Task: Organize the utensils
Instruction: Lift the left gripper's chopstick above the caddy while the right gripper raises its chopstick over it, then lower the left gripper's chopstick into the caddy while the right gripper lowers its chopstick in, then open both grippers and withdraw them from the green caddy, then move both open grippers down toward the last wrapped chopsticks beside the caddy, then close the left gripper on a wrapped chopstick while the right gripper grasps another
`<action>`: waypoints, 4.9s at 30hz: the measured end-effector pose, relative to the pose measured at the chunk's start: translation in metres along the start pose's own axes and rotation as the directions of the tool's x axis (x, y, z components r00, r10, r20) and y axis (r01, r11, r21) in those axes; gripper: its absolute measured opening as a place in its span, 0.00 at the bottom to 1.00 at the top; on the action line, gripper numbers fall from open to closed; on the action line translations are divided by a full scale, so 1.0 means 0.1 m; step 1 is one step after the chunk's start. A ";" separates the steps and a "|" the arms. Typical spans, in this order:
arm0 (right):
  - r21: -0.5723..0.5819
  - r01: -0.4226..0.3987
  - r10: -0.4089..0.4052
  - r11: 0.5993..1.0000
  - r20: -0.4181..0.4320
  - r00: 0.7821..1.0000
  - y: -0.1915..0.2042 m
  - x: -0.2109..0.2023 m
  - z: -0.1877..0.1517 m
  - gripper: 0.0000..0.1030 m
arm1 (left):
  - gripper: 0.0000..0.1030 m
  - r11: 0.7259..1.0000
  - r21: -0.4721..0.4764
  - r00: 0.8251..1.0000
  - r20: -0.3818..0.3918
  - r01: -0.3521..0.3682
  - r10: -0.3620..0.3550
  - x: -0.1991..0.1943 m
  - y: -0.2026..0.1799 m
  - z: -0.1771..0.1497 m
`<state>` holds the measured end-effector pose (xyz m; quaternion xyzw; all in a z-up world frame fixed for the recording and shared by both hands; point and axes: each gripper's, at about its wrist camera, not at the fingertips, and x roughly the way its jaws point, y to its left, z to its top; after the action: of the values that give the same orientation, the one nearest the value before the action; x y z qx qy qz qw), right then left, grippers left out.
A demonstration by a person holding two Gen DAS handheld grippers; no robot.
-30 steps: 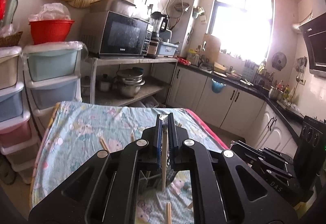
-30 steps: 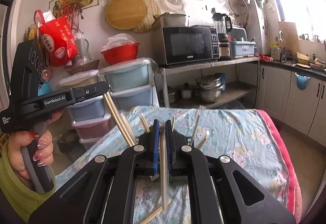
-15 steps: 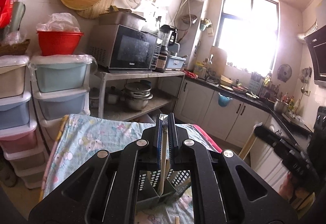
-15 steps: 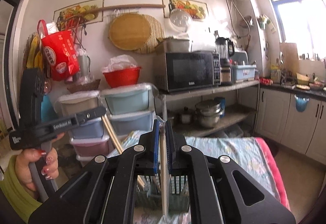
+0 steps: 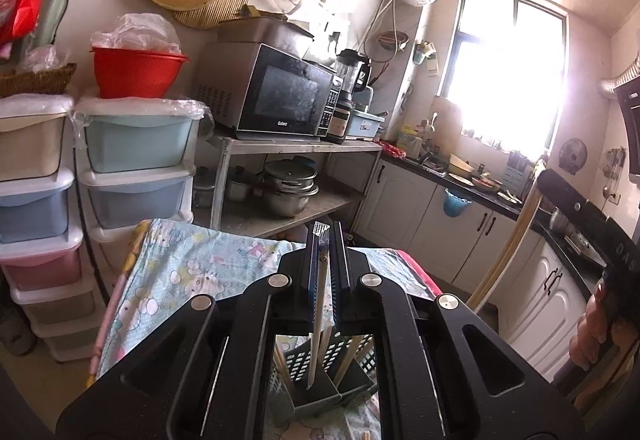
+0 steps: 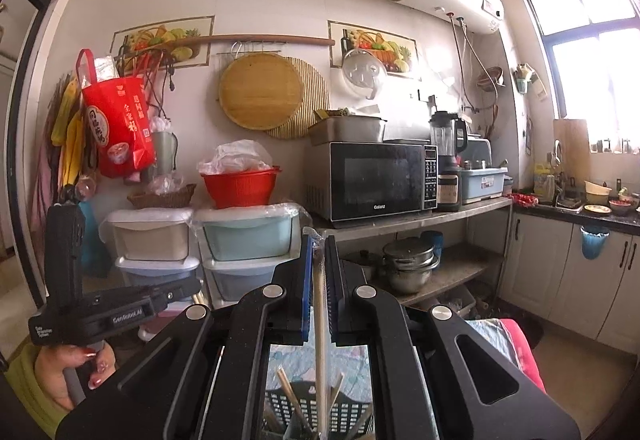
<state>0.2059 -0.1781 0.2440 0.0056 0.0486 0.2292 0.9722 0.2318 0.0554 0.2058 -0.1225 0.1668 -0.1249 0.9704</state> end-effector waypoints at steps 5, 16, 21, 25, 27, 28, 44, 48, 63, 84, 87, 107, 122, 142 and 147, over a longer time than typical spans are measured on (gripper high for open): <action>-0.004 -0.004 0.004 1.000 -0.012 1.000 -0.02 0.18 -0.08 0.06 | 0.03 1.000 -0.010 1.000 -0.016 0.003 -0.003 0.11 0.06 -0.05; 0.015 0.026 -0.025 1.000 -0.042 0.999 -0.16 0.46 -0.35 0.06 | 0.03 1.000 -0.015 0.997 -0.071 0.009 -0.010 0.34 0.07 -0.29; 0.034 0.040 -0.038 0.999 -0.066 0.997 -0.23 0.57 -0.51 0.06 | 0.03 1.000 -0.002 0.995 -0.099 0.007 -0.008 0.43 0.03 -0.43; 0.056 0.053 -0.049 0.997 -0.081 0.996 -0.29 0.62 -0.63 0.06 | 0.03 1.000 0.002 0.993 -0.119 0.010 -0.010 0.49 0.01 -0.53; 0.072 0.058 -0.051 0.996 -0.092 0.994 -0.32 0.65 -0.67 0.06 | 0.03 1.000 0.009 0.992 -0.129 0.011 -0.010 0.53 -0.01 -0.58; 0.076 0.059 -0.052 0.995 -0.095 0.994 -0.33 0.66 -0.69 0.06 | 0.03 1.000 0.012 0.991 -0.133 0.011 -0.010 0.55 -0.03 -0.60; 0.099 0.069 -0.057 0.993 -0.120 0.991 -0.36 0.75 -0.91 0.06 | 0.03 0.997 0.072 0.986 -0.165 -0.003 0.015 0.68 -0.20 -0.84; 0.098 0.075 -0.060 0.992 -0.145 0.988 -0.35 0.82 -1.00 0.07 | 0.03 0.997 0.070 0.985 -0.171 -0.012 0.024 0.70 -0.19 -0.88; 0.113 0.130 -0.103 0.985 -0.217 0.971 -0.42 0.65 -1.18 0.29 | 0.24 0.997 0.043 0.985 -0.157 -0.071 0.077 0.57 -0.03 -0.87; 0.080 0.164 -0.134 0.983 -0.289 0.948 -0.40 0.01 -1.46 0.41 | 0.90 0.992 0.045 0.983 -0.138 -0.116 0.122 0.22 -0.02 -1.11; 0.087 0.163 -0.129 0.983 -0.308 0.943 -0.40 -0.06 -1.54 0.42 | 0.90 0.992 0.046 0.982 -0.141 -0.121 0.126 0.17 -0.03 -1.17; 0.111 0.192 -0.115 0.975 -0.490 0.864 -0.48 -0.36 -2.16 0.50 | 0.90 0.994 0.090 0.952 -0.295 -0.061 0.085 0.20 -0.21 -1.78; 0.159 0.244 -0.099 0.957 -0.609 0.787 -0.68 -0.57 -2.69 0.51 | 0.89 0.989 0.125 0.882 -0.471 0.075 -0.007 0.57 -0.57 -2.33; 0.265 0.286 -0.017 0.921 -0.707 0.707 -0.92 -0.47 -3.16 0.47 | 0.60 0.982 0.129 0.765 -0.644 0.137 -0.022 1.21 -0.82 -2.71; 0.241 0.300 -0.042 0.923 -0.712 0.701 -0.93 -0.47 -3.19 0.33 | 0.59 0.979 0.167 0.759 -0.650 0.116 0.021 1.36 -0.87 -2.77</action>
<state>0.1747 -0.2857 -0.0725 0.0818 0.4484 0.1097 0.8833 0.2401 -0.1185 -0.0629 0.0209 0.4757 -0.2001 0.8563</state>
